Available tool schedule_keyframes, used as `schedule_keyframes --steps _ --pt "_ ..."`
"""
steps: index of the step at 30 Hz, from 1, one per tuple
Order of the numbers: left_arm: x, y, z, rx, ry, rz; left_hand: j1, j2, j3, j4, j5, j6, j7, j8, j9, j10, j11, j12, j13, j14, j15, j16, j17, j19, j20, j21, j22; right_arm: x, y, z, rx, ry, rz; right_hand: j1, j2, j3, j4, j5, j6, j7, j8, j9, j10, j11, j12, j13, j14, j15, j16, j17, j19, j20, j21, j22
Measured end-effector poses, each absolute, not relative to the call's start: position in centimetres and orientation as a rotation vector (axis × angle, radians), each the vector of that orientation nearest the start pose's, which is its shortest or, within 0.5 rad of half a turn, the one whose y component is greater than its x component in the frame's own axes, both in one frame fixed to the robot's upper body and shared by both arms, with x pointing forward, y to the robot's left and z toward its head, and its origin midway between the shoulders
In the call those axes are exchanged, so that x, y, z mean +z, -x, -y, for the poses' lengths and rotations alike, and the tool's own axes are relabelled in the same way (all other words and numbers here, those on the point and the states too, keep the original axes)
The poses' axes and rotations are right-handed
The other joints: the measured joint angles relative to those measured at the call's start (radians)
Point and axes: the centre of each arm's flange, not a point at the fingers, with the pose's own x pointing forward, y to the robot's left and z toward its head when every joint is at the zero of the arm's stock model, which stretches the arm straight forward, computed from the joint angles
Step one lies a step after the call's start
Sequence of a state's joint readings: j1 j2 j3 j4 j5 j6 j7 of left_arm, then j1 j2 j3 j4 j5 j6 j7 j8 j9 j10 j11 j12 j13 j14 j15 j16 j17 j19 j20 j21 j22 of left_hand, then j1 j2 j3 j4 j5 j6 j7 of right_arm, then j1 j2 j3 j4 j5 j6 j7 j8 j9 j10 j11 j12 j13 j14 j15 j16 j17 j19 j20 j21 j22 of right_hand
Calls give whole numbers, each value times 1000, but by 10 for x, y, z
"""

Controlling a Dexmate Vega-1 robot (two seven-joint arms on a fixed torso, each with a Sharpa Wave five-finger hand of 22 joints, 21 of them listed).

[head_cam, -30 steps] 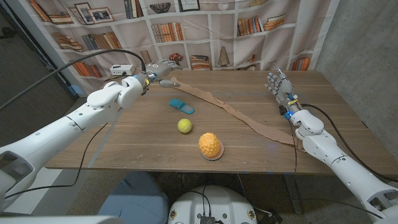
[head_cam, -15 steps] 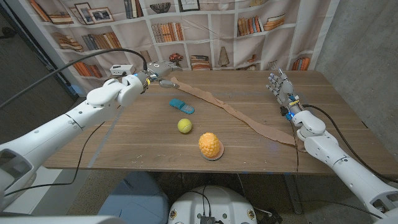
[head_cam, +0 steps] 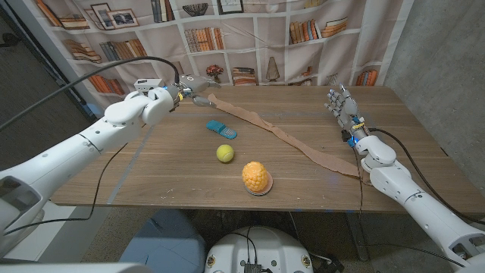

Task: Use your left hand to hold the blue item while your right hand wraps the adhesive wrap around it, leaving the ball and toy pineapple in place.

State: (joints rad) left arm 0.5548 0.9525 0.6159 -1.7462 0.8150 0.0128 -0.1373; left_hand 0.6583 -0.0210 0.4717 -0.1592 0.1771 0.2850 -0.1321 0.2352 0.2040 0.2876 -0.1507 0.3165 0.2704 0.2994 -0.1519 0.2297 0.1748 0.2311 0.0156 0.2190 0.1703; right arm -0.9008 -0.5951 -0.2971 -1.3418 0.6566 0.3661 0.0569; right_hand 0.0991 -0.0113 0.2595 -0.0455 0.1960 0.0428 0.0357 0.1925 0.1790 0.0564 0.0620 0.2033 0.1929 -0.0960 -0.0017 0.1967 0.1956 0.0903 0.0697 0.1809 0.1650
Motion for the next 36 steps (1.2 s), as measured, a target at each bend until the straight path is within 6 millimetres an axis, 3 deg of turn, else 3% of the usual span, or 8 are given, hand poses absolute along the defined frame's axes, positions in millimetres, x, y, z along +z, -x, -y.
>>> schedule_keyframes --steps 4,10,15,24,27,31,36 --pt "127 -588 -258 117 -1920 709 4 -4 -1 -1 0 49 5 19 3 43 -12 10 6 24 -11 0 0 3 -3 -7 5 -16 -627 341 159 11 682 0 0 0 0 0 2 -2 0 0 0 0 0 0 4 -4 0 0 0 0 0 0" --pt "127 -590 -259 110 -1945 671 11 -11 -5 -5 5 56 2 20 8 54 -15 10 8 26 -13 0 0 -17 -5 -16 5 -15 -627 340 153 10 687 0 0 3 -3 0 4 -4 0 0 0 0 0 0 4 -4 0 0 0 0 0 0" --pt "129 -592 -260 102 -1960 641 21 -21 -14 -3 5 61 7 20 12 56 -13 10 16 36 -14 -5 0 78 -25 15 9 -15 -627 340 149 10 689 0 0 4 -4 0 4 -4 0 0 4 -4 0 0 4 -3 0 0 0 0 0 0" --pt "131 -595 -262 88 -1971 605 29 -13 -22 4 5 76 3 20 13 66 -17 10 24 78 -15 -5 5 164 -21 44 16 -15 -627 340 146 9 690 0 0 4 -4 0 4 -4 0 0 4 -4 0 0 4 -3 0 0 0 0 0 0" --pt "131 -595 -262 84 -1973 596 29 -13 -23 5 5 80 -1 24 15 71 -22 10 25 92 -18 0 5 155 -13 40 18 -14 -627 340 146 9 689 0 0 4 -4 0 4 -4 0 0 4 -4 0 0 4 -3 0 0 0 0 0 0" --pt "133 -596 -263 85 -1973 589 34 -18 -25 2 5 99 -6 29 17 100 -28 10 32 109 -23 -2 3 79 -7 5 16 -14 -627 340 145 9 689 0 0 4 -4 0 7 -7 0 0 4 -4 0 0 5 -4 0 0 0 0 0 0" --pt "134 -597 -265 89 -1970 577 38 -22 -28 5 5 130 -15 36 17 120 -29 10 38 108 -24 -24 3 31 -3 -15 11 -14 -628 339 144 9 685 4 4 4 -4 0 7 -7 0 0 4 -4 0 0 7 -7 0 0 0 0 0 0"
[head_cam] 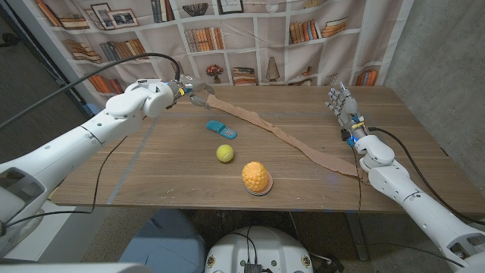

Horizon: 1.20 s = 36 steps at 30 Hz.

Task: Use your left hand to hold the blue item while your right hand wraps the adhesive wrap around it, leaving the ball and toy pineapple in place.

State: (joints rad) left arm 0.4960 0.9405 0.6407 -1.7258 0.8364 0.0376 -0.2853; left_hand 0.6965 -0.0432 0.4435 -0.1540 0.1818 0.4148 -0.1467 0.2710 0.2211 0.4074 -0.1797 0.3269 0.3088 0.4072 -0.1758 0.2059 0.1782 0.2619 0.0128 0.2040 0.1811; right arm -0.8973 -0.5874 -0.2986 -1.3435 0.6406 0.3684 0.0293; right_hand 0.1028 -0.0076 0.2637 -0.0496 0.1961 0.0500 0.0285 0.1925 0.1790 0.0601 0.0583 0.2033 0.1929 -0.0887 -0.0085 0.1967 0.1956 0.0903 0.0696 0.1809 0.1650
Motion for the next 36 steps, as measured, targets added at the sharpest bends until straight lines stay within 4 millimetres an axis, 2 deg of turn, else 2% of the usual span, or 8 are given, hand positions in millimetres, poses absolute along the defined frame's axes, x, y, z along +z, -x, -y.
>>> schedule_keyframes --steps 6,12,15,23,36 --pt "135 -600 -265 88 -1969 565 0 0 -8 2 0 30 7 12 0 34 -4 0 5 -48 5 -17 1 -61 0 -19 -4 -15 -629 338 143 7 681 0 0 0 0 -4 0 0 0 0 0 0 0 0 0 0 0 0 0 0 0 0" --pt "134 -603 -263 85 -1970 559 5 5 -11 5 0 46 8 12 0 54 -10 0 10 -231 15 -36 -1 -155 17 -27 -4 -15 -629 338 141 6 679 0 0 -6 -6 -4 0 0 0 0 0 0 0 0 0 0 0 0 -6 6 0 0" --pt "133 -606 -262 85 -1976 553 4 7 -11 5 0 46 8 12 0 54 -10 -7 14 -269 26 -36 -1 -182 25 -31 -4 -16 -629 338 139 5 676 0 0 -6 -6 -4 0 0 0 0 0 0 0 0 0 0 0 0 -6 6 0 0" --pt "132 -610 -260 81 -1995 535 1 9 -11 5 0 41 2 12 0 48 -15 -15 14 -289 36 -36 -1 -198 30 -31 -4 -17 -630 339 136 1 670 0 0 -1 -10 -4 0 0 0 0 0 0 0 0 0 0 0 0 -6 5 0 0" --pt "132 -612 -253 65 -2034 516 -3 13 -19 5 0 8 -13 -9 0 21 -20 -39 19 -322 47 -32 -1 -202 34 -26 -9 -18 -631 341 135 -2 667 0 0 -1 -10 -4 4 4 0 0 0 0 0 0 0 0 0 0 -5 5 0 0"
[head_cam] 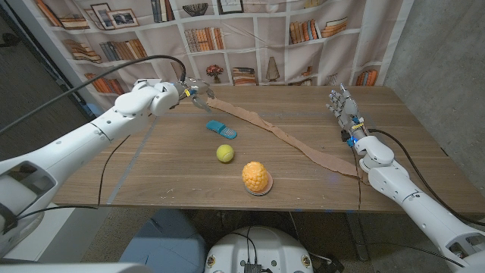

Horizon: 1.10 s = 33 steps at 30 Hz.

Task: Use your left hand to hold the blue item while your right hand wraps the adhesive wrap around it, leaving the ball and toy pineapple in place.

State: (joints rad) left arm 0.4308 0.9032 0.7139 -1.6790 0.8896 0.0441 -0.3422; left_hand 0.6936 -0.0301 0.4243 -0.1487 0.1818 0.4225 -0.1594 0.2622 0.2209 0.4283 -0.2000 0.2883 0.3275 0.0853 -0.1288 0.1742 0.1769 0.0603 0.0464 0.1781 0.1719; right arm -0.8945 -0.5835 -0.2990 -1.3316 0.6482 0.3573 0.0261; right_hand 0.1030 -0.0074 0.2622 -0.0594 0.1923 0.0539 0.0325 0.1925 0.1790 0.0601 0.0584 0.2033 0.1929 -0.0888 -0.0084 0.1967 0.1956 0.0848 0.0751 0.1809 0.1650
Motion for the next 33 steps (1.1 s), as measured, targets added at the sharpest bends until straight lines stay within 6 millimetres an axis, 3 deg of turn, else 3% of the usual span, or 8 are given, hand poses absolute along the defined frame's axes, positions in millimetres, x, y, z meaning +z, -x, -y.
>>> schedule_keyframes --steps 13,33 --pt "126 -615 -245 32 -2118 491 8 8 0 0 0 -65 -20 -30 0 -52 13 -30 0 -30 5 4 0 -16 -5 0 0 -18 -631 345 130 -6 675 -6 -6 -6 0 0 5 -5 0 0 0 0 0 0 0 0 0 0 0 0 0 0" --pt "116 -616 -236 -6 -2263 454 93 18 20 -28 7 -112 -44 -46 -3 -107 -4 -59 5 -79 11 4 0 -36 -7 0 0 -21 -630 345 121 -2 671 -32 -16 -20 14 0 5 -6 0 0 0 0 0 0 0 0 0 2 -5 5 0 0"
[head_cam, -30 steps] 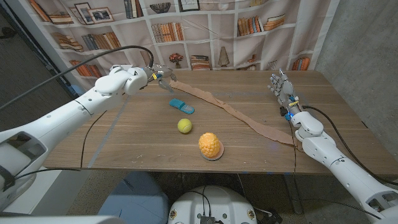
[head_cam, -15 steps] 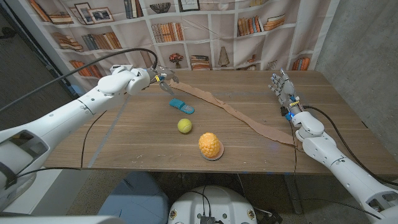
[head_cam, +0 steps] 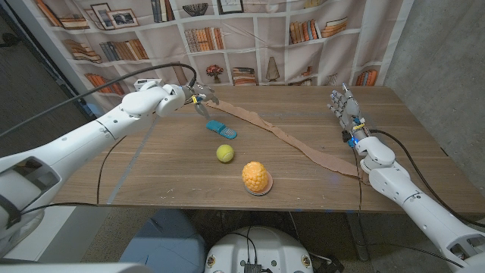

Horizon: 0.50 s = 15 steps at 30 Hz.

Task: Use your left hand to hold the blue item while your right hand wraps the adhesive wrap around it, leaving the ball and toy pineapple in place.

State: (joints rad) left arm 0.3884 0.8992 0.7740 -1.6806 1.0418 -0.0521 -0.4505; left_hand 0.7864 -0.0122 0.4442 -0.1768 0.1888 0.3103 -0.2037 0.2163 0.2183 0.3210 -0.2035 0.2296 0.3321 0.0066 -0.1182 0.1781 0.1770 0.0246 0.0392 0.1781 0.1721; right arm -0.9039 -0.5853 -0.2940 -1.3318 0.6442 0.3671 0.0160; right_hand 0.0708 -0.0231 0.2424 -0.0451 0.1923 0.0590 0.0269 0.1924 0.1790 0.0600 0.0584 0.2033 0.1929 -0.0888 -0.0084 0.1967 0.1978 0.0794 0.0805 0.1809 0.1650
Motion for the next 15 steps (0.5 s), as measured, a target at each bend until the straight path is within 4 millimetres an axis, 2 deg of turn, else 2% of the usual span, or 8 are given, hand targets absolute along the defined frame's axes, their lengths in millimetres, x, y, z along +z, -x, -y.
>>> schedule_keyframes --steps 15 --pt "112 -619 -234 -33 -2342 426 23 -5 3 3 0 -9 -9 0 0 -18 -4 -8 0 -25 4 0 0 -7 0 0 0 -21 -628 344 115 3 673 -4 4 -4 4 0 0 0 0 0 0 0 0 0 0 0 0 0 0 0 0 0"
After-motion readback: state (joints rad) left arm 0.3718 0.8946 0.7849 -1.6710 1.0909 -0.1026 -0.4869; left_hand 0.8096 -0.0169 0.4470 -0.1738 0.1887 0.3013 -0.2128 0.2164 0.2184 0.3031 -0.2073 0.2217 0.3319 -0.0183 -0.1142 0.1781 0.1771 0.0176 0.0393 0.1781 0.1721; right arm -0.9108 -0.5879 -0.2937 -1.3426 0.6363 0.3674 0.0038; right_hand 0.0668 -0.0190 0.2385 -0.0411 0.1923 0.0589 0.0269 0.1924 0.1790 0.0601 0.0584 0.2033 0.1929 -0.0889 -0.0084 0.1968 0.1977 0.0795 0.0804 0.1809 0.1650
